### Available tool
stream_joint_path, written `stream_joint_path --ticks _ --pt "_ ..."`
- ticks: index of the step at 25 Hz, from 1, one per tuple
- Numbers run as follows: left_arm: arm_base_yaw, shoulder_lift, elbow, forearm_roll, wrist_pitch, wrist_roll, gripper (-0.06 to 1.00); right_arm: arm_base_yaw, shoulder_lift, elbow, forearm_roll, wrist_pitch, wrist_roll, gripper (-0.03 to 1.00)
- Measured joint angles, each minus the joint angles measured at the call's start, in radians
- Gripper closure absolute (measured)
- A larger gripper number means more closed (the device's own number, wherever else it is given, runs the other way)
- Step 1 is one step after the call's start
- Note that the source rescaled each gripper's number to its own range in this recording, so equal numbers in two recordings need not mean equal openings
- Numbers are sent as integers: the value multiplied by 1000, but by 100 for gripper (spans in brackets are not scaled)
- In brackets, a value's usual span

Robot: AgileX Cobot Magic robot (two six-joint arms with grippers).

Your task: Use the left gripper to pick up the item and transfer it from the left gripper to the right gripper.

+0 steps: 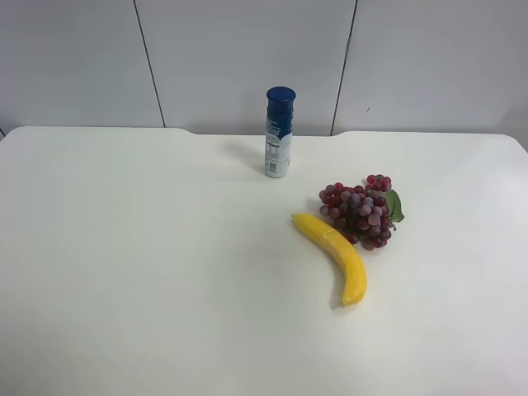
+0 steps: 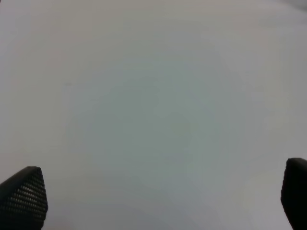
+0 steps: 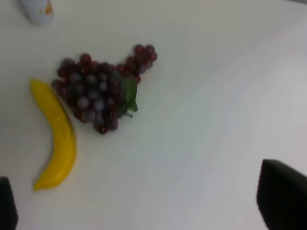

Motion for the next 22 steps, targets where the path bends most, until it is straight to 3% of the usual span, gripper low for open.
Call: stream_joint_path --ticks 12,22 --pt "0 0 0 0 0 0 -5 0 -491 495 0 3 1 -3" --pt "0 0 0 0 0 0 -5 0 -781 572 0 -35 5 -3"
